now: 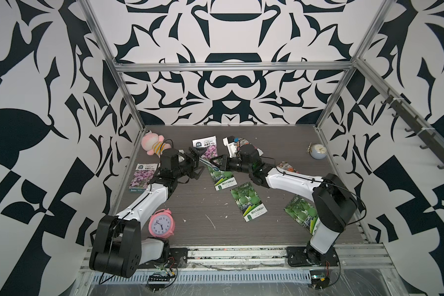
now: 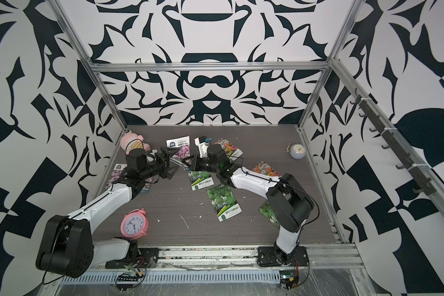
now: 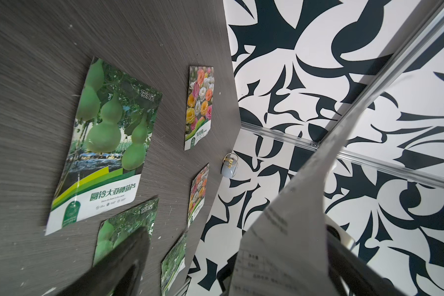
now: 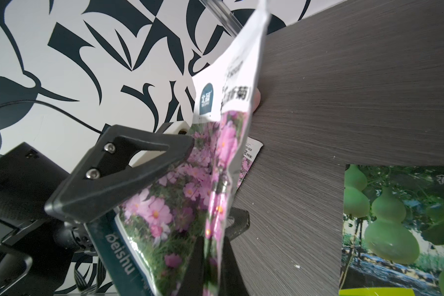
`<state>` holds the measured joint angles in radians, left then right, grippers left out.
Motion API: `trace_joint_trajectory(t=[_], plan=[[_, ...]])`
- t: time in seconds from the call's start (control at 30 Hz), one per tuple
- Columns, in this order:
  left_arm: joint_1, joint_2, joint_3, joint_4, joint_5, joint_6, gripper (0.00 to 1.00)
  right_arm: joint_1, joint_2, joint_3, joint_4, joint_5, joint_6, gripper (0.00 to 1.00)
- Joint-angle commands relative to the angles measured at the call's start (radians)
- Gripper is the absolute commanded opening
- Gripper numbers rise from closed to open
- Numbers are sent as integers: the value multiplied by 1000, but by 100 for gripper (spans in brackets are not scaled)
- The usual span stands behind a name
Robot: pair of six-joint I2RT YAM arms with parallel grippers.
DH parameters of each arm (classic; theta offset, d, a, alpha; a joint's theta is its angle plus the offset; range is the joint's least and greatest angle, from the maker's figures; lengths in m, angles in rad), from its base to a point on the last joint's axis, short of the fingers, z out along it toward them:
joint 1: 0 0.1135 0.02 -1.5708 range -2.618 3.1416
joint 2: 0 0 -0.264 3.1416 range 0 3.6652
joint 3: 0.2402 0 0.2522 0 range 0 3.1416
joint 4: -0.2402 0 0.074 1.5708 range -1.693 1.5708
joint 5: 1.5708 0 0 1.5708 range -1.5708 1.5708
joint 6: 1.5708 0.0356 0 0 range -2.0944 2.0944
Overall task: Arrange the seed packets in a row
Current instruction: Adjust the seed packet, then place the seed packet at the center of the board.
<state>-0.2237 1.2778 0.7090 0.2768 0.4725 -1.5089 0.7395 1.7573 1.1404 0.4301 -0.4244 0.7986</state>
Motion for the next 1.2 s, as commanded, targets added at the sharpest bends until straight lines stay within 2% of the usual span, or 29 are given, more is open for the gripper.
trace_joint_trajectory(t=[0.0, 0.13, 0.23, 0.4, 0.57, 0.7, 0.9, 0.93, 1.0, 1.03, 1.13, 1.17], plan=[[26, -39, 56, 178, 9, -61, 100, -2, 51, -24, -159, 11, -40, 0], [28, -21, 84, 185, 76, -41, 98, -6, 58, -30, -160, 23, -39, 0], [27, -12, 104, 104, 110, 4, 97, -9, 50, -27, -142, 5, -31, 0], [65, -40, 100, -155, 50, 183, 97, -15, 31, 4, -148, 18, -31, 0], [138, -82, 105, -392, -57, 363, 97, -2, 102, 40, -158, 38, 5, 0], [208, -118, 116, -521, -119, 466, 98, 38, 194, 107, -148, 67, 73, 0], [241, -129, 132, -642, -164, 572, 99, 119, 325, 273, -228, 148, 114, 0], [240, -128, 132, -649, -164, 585, 100, 130, 342, 303, -248, 166, 118, 2], [242, -122, 133, -668, -175, 604, 100, 139, 370, 364, -308, 176, 120, 25], [241, -120, 132, -675, -180, 616, 100, 141, 374, 387, -336, 177, 120, 30], [242, -105, 138, -703, -190, 651, 100, 141, 329, 372, -380, 204, 122, 55], [240, -100, 140, -710, -192, 662, 100, 140, 304, 358, -400, 219, 122, 59]])
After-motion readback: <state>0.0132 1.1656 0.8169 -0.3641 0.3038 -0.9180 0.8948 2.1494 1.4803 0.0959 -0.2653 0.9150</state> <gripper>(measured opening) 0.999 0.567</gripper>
